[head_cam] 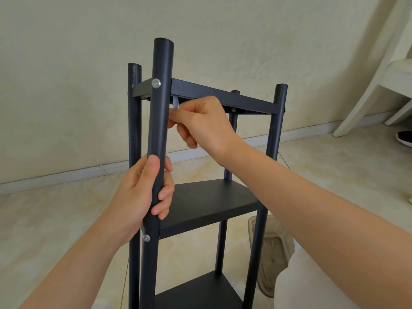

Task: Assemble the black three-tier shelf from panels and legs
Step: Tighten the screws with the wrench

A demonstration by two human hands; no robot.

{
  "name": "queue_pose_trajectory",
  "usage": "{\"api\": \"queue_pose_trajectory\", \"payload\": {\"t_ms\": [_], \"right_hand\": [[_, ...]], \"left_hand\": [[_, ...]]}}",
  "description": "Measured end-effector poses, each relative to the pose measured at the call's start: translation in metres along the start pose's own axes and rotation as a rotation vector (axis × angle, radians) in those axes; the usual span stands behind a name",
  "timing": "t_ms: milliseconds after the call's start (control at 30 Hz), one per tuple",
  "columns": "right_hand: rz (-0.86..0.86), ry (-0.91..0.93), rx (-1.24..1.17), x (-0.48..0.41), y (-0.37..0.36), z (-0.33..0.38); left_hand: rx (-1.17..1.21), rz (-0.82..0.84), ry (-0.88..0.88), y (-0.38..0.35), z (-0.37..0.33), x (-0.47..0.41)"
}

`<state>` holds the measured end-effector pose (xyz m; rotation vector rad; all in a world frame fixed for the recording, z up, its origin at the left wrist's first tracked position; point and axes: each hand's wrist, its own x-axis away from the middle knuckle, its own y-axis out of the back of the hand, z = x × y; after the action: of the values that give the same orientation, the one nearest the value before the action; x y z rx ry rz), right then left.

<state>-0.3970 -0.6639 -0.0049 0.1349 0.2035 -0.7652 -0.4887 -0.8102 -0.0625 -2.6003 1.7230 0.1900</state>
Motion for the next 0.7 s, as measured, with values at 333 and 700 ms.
{"api": "queue_pose_trajectory", "payload": {"t_ms": [333,700], "right_hand": [[-0.032,0.052,-0.03,-0.004,-0.008,-0.009],[-0.149,0.144,-0.081,-0.011,-0.028,-0.025]], "left_hand": [[-0.008,0.006,0.004,0.0,-0.001,0.001],[-0.007,0.038,0.012,0.0,0.0,0.0]]}}
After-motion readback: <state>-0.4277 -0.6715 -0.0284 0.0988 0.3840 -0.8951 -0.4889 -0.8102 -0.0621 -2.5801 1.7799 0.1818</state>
